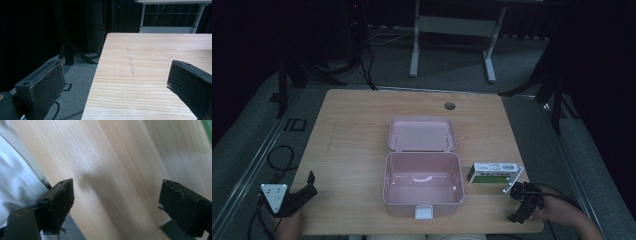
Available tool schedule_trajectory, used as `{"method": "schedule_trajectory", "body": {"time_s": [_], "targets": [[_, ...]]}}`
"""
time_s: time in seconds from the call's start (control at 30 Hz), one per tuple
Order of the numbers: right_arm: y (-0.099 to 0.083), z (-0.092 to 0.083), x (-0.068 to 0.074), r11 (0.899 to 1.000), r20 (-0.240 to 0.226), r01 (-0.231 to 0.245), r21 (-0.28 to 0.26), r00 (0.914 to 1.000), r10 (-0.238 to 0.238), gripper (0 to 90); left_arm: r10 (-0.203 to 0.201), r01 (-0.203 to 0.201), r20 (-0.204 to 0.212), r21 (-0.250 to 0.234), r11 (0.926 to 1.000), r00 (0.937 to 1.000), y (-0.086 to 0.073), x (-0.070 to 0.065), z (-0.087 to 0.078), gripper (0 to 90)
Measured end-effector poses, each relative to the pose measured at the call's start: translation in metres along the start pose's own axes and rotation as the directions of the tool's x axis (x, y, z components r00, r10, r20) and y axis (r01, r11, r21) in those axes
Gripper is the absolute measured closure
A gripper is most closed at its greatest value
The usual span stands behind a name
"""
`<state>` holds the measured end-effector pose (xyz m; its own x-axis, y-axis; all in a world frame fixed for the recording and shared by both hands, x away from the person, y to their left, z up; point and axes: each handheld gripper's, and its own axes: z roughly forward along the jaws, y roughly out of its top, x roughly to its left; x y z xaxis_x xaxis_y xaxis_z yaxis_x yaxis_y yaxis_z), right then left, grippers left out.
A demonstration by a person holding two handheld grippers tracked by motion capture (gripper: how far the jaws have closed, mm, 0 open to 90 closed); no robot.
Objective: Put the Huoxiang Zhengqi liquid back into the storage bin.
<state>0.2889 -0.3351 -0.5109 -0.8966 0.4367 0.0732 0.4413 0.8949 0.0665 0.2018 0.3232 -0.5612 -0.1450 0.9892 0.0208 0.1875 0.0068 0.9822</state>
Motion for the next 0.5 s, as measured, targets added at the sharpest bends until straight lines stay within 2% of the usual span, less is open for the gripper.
{"method": "schedule_trajectory", "body": {"time_s": [0.07,0.2,0.3,0.33,0.37,0.4,0.5], "targets": [[0.005,0.000,0.004,0.999,-0.010,0.041,0.021,0.9991,-0.041,12.8,-0.001,0.001,0.001,0.000,1.0000,1.0000,0.000,0.000,0.000,1.6],[0.015,0.001,0.012,0.990,-0.017,0.132,0.048,0.9912,-0.131,13.2,-0.002,0.002,0.003,0.001,1.0000,1.0000,0.000,0.000,0.000,1.6],[0.020,0.000,0.017,0.981,-0.024,0.184,0.054,0.9828,-0.183,13.5,-0.001,0.001,0.005,0.002,1.0000,1.0000,0.000,0.000,0.000,1.6],[0.020,0.000,0.017,0.981,-0.024,0.184,0.054,0.9828,-0.183,13.5,-0.001,0.001,0.005,0.002,1.0000,1.0000,0.000,0.000,0.000,1.6],[0.025,-0.002,0.023,0.971,-0.034,0.233,0.062,0.9723,-0.231,14.6,0.000,0.000,0.006,0.002,1.0000,1.0000,0.000,0.000,0.000,1.6],[0.025,-0.002,0.023,0.971,-0.034,0.233,0.062,0.9723,-0.231,14.6,0.000,0.000,0.007,0.002,1.0000,1.0000,0.000,0.000,0.000,1.6],[0.033,-0.004,0.030,0.955,-0.038,0.288,0.076,0.9575,-0.286,14.9,-0.001,0.001,0.009,0.004,1.0000,1.0000,0.000,0.000,0.000,1.7]]}}
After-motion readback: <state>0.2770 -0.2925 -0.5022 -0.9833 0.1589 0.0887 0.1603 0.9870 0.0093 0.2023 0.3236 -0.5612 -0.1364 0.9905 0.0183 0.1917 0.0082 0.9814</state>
